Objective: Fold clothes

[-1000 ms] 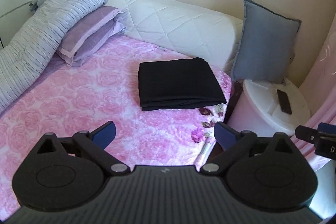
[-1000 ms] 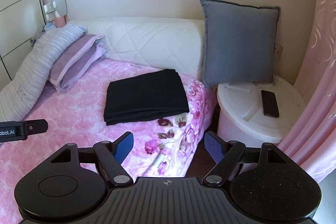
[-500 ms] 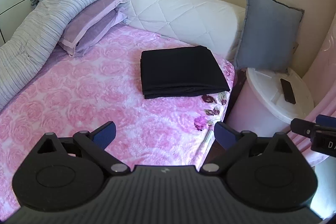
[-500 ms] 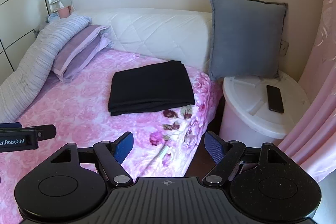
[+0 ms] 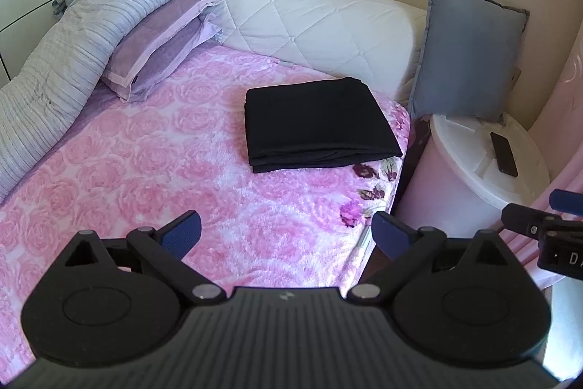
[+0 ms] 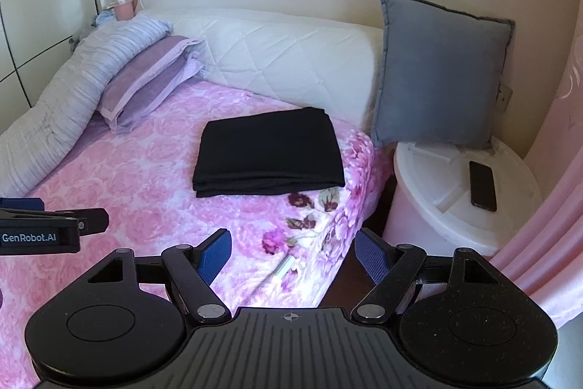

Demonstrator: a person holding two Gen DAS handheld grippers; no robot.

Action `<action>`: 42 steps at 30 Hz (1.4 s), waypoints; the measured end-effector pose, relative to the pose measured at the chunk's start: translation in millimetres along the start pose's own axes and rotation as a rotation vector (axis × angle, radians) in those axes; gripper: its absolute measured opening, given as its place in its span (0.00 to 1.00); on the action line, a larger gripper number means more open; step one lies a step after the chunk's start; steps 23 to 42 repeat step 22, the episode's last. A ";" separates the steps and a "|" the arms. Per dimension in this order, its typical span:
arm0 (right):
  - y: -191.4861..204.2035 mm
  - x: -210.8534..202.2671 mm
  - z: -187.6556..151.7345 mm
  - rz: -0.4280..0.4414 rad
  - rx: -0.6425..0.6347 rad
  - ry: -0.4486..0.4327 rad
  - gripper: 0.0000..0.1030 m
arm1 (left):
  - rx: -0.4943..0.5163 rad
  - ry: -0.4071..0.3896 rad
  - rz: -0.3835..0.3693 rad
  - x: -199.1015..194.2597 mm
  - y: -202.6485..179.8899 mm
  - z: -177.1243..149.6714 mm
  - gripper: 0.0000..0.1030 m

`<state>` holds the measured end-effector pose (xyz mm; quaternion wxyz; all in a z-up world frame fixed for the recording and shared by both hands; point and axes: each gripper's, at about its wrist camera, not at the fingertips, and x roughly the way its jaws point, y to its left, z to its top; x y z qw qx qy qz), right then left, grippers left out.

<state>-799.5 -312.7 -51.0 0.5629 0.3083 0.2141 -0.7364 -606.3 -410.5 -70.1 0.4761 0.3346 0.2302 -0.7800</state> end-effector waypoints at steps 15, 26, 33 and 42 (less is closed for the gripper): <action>-9.0 9.7 6.6 0.018 -0.034 0.002 0.76 | 0.004 -0.001 0.030 7.6 -14.9 9.2 0.96; -15.1 15.5 10.3 0.030 -0.041 0.008 0.76 | -0.004 -0.008 0.033 11.5 -20.5 9.1 0.96; -15.1 15.5 10.3 0.030 -0.041 0.008 0.76 | -0.004 -0.008 0.033 11.5 -20.5 9.1 0.96; -15.1 15.5 10.3 0.030 -0.041 0.008 0.76 | -0.004 -0.008 0.033 11.5 -20.5 9.1 0.96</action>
